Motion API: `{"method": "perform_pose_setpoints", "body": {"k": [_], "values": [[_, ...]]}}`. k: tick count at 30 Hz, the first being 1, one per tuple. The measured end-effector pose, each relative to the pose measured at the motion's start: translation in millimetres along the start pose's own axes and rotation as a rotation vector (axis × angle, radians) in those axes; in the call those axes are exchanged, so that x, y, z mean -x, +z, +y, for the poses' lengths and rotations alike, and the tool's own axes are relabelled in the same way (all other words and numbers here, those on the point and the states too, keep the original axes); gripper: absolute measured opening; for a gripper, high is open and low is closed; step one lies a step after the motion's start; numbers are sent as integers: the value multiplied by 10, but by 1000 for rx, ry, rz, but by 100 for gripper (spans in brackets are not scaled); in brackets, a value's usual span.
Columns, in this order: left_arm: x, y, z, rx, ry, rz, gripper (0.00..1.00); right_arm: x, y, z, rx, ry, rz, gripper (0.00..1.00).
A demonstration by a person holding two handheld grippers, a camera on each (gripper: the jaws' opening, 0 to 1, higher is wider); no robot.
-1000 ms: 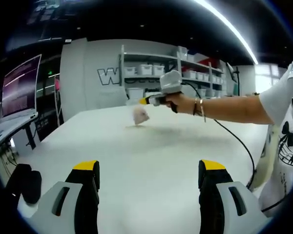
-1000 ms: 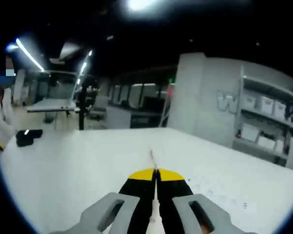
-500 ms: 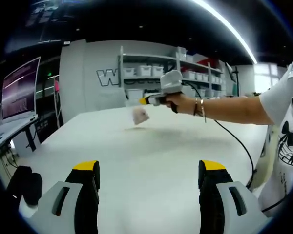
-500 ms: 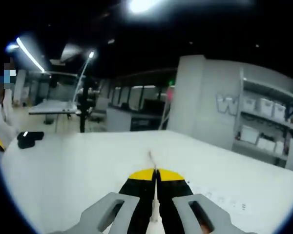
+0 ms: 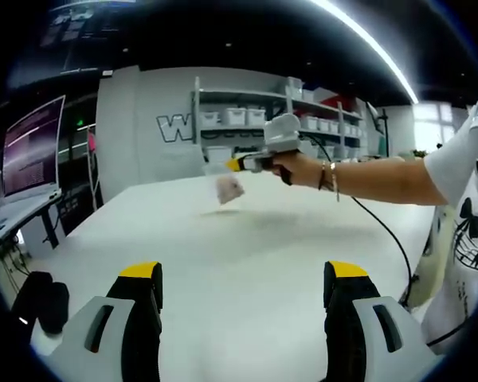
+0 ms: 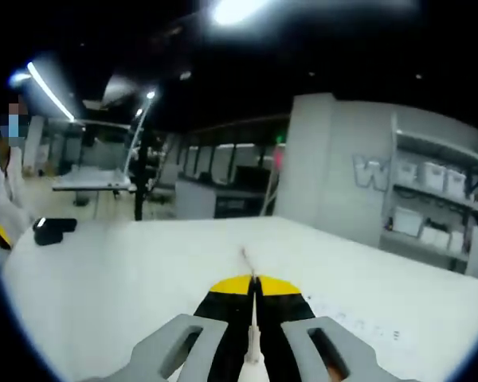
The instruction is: Open the resealable bag by pulling the two sides of the seal apart until the entire bag opening is separated and visibly accessible.
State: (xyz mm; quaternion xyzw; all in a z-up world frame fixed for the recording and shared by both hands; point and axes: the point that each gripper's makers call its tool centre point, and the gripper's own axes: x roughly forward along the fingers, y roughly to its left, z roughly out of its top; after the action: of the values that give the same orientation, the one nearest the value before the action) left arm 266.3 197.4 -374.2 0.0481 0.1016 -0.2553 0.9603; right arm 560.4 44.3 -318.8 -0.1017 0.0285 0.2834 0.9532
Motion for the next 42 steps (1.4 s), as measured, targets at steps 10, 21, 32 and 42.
{"method": "perform_pose_setpoints", "body": {"k": [10, 21, 32, 42], "values": [[25, -1, -40, -3, -3, -1, 82, 119, -15, 35, -10, -2, -7, 0], [42, 19, -72, -9, -4, -6, 82, 283, 12, 76, -20, -2, -24, 0], [54, 37, -127, -17, -10, -9, 82, 453, 26, 147, -22, 2, -39, 0], [54, 65, -182, -27, -19, -13, 82, 590, 13, 175, -30, 0, -49, 0]]}}
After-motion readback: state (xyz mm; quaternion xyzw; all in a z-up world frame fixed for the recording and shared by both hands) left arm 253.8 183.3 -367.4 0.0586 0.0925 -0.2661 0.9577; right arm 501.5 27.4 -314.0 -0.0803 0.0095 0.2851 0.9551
